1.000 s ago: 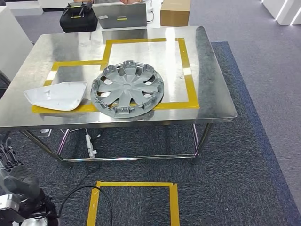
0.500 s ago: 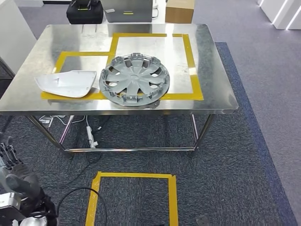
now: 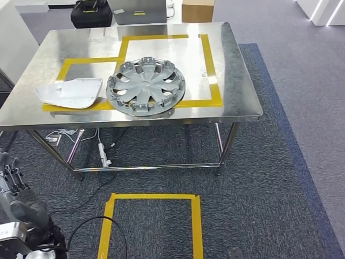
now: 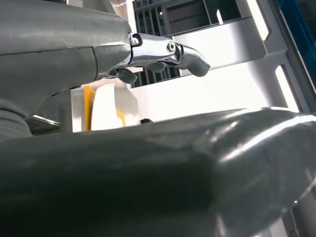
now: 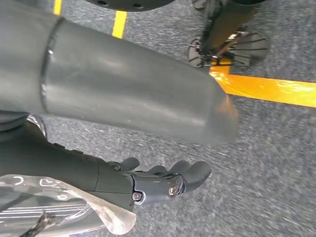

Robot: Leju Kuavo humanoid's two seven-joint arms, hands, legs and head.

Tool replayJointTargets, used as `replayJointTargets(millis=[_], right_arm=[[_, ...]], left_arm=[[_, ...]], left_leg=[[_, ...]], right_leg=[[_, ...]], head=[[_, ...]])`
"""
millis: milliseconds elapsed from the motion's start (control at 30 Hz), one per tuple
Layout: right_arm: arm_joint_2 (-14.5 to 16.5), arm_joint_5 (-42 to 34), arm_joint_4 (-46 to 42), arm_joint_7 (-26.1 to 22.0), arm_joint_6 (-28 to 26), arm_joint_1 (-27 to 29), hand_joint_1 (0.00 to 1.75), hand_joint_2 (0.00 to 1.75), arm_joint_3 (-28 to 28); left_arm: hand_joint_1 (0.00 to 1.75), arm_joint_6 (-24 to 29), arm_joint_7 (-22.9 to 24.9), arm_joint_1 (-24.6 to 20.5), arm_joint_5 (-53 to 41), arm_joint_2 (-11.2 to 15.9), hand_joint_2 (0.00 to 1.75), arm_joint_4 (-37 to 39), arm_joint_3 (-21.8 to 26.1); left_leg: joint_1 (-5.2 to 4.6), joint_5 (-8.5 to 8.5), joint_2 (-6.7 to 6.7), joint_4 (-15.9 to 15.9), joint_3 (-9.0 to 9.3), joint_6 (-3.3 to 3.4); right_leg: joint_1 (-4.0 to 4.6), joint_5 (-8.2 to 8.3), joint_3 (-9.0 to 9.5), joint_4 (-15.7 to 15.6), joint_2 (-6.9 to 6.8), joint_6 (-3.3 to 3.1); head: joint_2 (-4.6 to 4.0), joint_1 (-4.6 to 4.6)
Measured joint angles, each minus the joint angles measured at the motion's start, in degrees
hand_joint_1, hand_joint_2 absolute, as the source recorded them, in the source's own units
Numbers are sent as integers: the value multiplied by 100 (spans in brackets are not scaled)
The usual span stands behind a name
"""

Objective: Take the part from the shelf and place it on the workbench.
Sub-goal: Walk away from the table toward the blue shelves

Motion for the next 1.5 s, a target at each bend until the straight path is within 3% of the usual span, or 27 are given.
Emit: replayJointTargets(millis=[33,67,133,200,267,400,433,500,567,600,633,733,800,900,933,1000,1067,1100,1133,1167,1233,1300,1400,1467,1500], right_arm=[[0,0,0,11,1,6,0,0,-4],[0,1,0,19,1,9,0,0,-8],[1,2,0,25,1,5,0,0,-14],[2,3,0,25,1,-2,0,0,-16],[2,3,0,25,1,-6,0,0,-17],[2,3,0,25,1,-6,0,0,-17],[2,1,0,26,2,-6,0,0,-18],[2,-45,0,30,38,-5,0,0,-34],[2,-95,0,33,86,1,0,0,-60],[2,-100,0,33,96,6,0,0,-69],[2,-103,0,34,102,8,0,0,-79],[0,-122,0,34,105,-6,0,0,-107],[0,-157,0,44,111,-16,0,0,-128],[0,-190,0,75,125,-2,0,0,-160],[0,-195,-1,81,131,-2,0,0,-172],[0,-202,-1,88,152,-6,0,0,-186],[0,-198,0,93,175,-1,0,0,-195],[0,-194,0,96,185,3,0,0,-203],[0,-190,0,98,195,6,0,0,-210],[0,-186,0,98,204,5,0,0,-216],[0,-170,-1,90,208,0,0,0,-221],[0,-133,-2,80,176,-3,0,0,-221],[-2,-83,-2,84,119,1,0,0,-220],[-7,-69,-2,81,96,0,0,0,-220],[-8,-60,-2,78,83,-2,0,0,-220]], left_arm=[[0,-7,3,2,0,0,0,16,0],[0,-13,4,2,-1,0,0,30,0],[0,-21,6,-2,-3,1,0,49,0],[0,-25,7,-10,-6,2,0,57,0],[0,-25,8,-15,-6,2,0,58,0],[0,-27,8,-19,-8,2,0,58,-1],[0,-29,9,-19,-10,4,0,60,0],[0,-39,10,-24,-26,3,0,68,-2],[0,-50,10,-28,-42,0,0,85,-4],[0,-52,10,-27,-44,0,0,96,-4],[0,-54,10,-26,-44,0,0,105,-4],[0,-56,10,-28,-46,1,0,118,-4],[0,-56,13,-32,-52,1,0,118,-5],[0,-56,23,-34,-60,1,0,120,-11],[0,-56,25,-34,-62,2,0,120,-14],[0,-56,37,-34,-66,2,0,120,-15],[0,-66,54,-31,-68,3,0,126,-15],[0,-83,61,-29,-69,5,0,130,-16],[0,-109,64,-28,-69,9,0,134,-18],[0,-139,66,-27,-70,17,0,136,-20],[0,-196,67,-31,-69,37,0,137,-22],[0,-241,63,-34,-67,49,0,137,-22],[0,-279,61,-31,-65,56,0,137,-24],[0,-283,60,-34,-66,62,0,137,-26],[0,-277,60,-30,-67,62,0,137,-28]], left_leg=[[10,-4,0,111,-13,-5],[17,109,0,-20,83,0],[21,491,-2,-774,485,42],[3,694,-4,-1413,795,95],[-12,691,-3,-1562,860,115],[-15,679,-2,-1571,848,124],[-15,690,-3,-1584,829,153],[-15,753,6,-1622,762,259],[-27,819,17,-1651,698,342],[-38,830,18,-1649,682,347],[-46,838,18,-1644,672,346],[-69,844,17,-1597,656,321],[-86,850,20,-1557,628,276],[-78,848,21,-1530,604,189],[-69,768,16,-1441,570,151],[-39,431,4,-940,380,72],[-7,73,2,-186,88,19],[6,17,2,40,6,5],[17,71,2,63,14,1],[26,233,1,-158,132,7],[30,609,-19,-940,518,43],[13,740,-41,-1461,736,91],[-2,746,-38,-1556,718,173],[16,793,-21,-1607,712,253],[23,814,-8,-1624,703,283]], right_leg=[[0,10,-18,5,-1,5],[0,17,-27,9,1,11],[1,24,-26,15,10,22],[21,29,-41,33,19,54],[42,31,-62,50,24,80],[38,43,-81,49,22,98],[32,55,-97,43,17,135],[17,-290,-400,621,14,224],[9,-739,-818,1513,18,281],[9,-766,-881,1686,18,283],[9,-671,-819,1606,17,279],[17,-177,-185,445,11,229],[32,-106,4,41,12,184],[32,-70,1,14,28,98],[21,-44,10,5,33,63],[5,0,20,-5,45,15],[6,17,-6,2,67,1],[7,21,-15,7,84,3],[7,23,-20,12,104,5],[7,24,-19,16,123,8],[13,24,-14,25,162,22],[25,34,-51,41,195,76],[14,43,-126,50,195,189],[9,-127,-242,255,148,237],[6,-298,-374,529,118,252]], head=[[0,-1],[0,-1],[0,-1],[0,1],[0,3],[0,3],[0,5],[0,20],[0,33],[0,32],[0,33],[0,33],[0,28],[0,26],[0,18],[0,0],[0,-9],[0,-9],[0,-9],[0,-9],[0,-11],[0,-10],[0,-8],[0,3],[0,9]])
